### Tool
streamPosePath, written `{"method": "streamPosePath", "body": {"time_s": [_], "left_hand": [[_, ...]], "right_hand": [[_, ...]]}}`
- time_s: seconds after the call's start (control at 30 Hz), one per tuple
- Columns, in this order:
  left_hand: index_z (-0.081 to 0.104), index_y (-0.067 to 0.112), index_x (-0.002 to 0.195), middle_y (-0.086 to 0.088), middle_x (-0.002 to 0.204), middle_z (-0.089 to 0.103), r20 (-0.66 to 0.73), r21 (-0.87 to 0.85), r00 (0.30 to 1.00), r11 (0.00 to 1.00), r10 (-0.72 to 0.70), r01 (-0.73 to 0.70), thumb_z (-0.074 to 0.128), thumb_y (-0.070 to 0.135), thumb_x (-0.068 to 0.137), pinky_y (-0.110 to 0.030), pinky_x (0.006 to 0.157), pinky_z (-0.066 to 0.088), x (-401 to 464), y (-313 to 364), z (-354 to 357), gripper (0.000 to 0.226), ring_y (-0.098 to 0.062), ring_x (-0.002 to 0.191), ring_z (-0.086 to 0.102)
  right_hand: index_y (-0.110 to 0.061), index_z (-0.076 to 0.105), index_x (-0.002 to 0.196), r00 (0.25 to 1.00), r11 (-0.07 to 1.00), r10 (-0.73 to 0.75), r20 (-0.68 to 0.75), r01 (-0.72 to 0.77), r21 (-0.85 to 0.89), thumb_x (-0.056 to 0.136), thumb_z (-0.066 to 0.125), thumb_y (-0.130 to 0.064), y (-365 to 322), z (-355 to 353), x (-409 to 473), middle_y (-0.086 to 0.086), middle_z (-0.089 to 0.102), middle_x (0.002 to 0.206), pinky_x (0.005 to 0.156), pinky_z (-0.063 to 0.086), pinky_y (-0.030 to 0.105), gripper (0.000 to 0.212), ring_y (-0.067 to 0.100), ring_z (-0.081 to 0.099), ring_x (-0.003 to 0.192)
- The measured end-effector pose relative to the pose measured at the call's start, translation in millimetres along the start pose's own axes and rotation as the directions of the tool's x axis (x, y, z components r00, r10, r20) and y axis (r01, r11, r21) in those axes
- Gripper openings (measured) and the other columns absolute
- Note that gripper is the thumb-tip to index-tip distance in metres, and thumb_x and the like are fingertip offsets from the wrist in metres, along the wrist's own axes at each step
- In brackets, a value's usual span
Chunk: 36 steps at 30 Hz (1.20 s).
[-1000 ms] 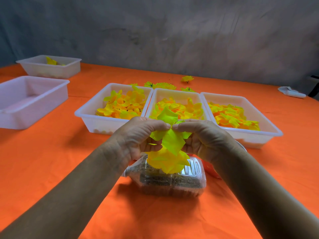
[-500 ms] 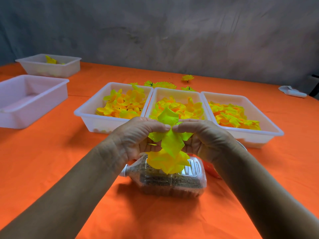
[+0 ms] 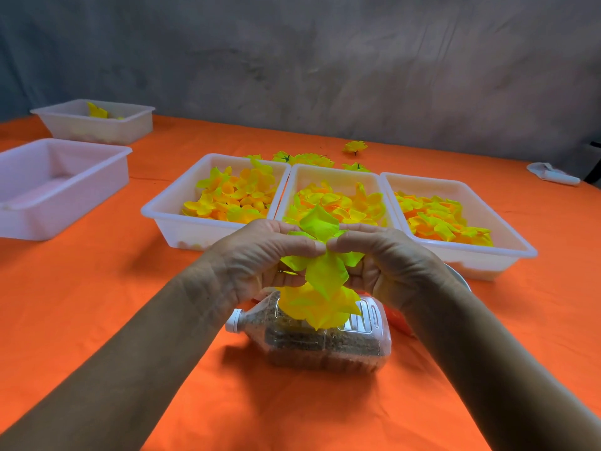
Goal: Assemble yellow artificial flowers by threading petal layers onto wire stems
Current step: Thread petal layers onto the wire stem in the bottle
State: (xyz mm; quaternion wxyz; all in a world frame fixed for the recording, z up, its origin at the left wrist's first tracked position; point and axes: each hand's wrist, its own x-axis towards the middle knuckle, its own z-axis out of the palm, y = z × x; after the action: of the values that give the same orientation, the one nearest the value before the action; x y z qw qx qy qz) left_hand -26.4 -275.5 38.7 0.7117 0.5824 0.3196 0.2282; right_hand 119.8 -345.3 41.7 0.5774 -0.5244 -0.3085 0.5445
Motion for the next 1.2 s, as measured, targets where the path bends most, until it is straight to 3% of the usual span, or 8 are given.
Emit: {"method": "streamPosePath", "body": {"time_s": [0.23,0.4,0.63,0.83,1.07,1.2], "left_hand": [[0.06,0.001,0.119,-0.012,0.096,0.07,-0.004,0.044,1.0,0.999,0.03,-0.03,0.067,0.007,0.077,-0.028,0.061,0.053,3.2,1.0,-0.1,0.043,-0.017,0.075,0.065],[0.063,-0.002,0.114,-0.013,0.093,0.07,0.016,0.06,1.0,0.998,0.021,-0.022,0.07,0.01,0.07,-0.026,0.059,0.051,4.1,1.1,0.1,0.046,-0.018,0.074,0.065],[0.067,0.006,0.104,-0.004,0.085,0.07,-0.004,0.131,0.997,0.988,0.08,-0.079,0.069,0.005,0.077,-0.022,0.055,0.051,4.1,0.0,-3.5,0.027,-0.012,0.07,0.065],[0.06,-0.001,0.116,-0.013,0.095,0.066,-0.024,0.05,1.0,0.999,0.0,0.001,0.068,0.005,0.077,-0.023,0.051,0.052,3.8,-4.1,-1.4,0.04,-0.018,0.071,0.064],[0.061,0.004,0.102,-0.01,0.08,0.06,-0.048,0.065,0.998,0.997,-0.031,0.034,0.066,0.008,0.081,-0.02,0.043,0.049,2.9,-0.3,-2.3,0.022,-0.017,0.057,0.056],[0.063,0.006,0.085,-0.005,0.064,0.058,-0.04,0.101,0.998,0.994,-0.045,0.049,0.065,0.006,0.082,-0.019,0.039,0.047,2.2,-0.5,-2.3,0.004,-0.013,0.045,0.054]], "right_hand": [[-0.014,0.06,0.084,1.0,0.999,-0.02,0.017,0.021,-0.034,0.073,0.064,0.006,0.7,-2.3,1.6,0.006,0.07,0.071,0.052,0.054,0.026,0.024,0.021,0.067,0.054],[-0.011,0.062,0.081,1.0,0.999,0.023,0.013,-0.022,-0.03,0.077,0.06,0.003,1.8,-1.7,3.2,0.006,0.069,0.071,0.049,0.054,0.023,0.015,0.018,0.067,0.053],[-0.014,0.064,0.067,1.0,0.999,-0.011,0.003,0.011,-0.031,0.075,0.062,0.007,3.6,-1.9,4.0,0.006,0.07,0.068,0.049,0.054,0.025,0.022,0.02,0.067,0.054],[-0.008,0.062,0.09,0.995,0.995,0.098,-0.022,-0.098,-0.033,0.075,0.063,0.0,7.4,-2.2,2.4,0.009,0.071,0.079,0.054,0.057,0.028,0.017,0.022,0.069,0.058],[-0.015,0.063,0.086,0.993,0.991,0.114,-0.037,-0.116,-0.065,0.076,0.064,-0.002,5.5,-4.3,2.2,0.002,0.072,0.074,0.058,0.053,0.025,0.017,0.016,0.067,0.055],[-0.014,0.062,0.075,0.993,0.988,0.093,-0.069,-0.101,-0.116,0.075,0.066,0.0,5.6,-5.3,0.0,0.002,0.069,0.061,0.044,0.047,0.018,0.014,0.014,0.064,0.047]]}}
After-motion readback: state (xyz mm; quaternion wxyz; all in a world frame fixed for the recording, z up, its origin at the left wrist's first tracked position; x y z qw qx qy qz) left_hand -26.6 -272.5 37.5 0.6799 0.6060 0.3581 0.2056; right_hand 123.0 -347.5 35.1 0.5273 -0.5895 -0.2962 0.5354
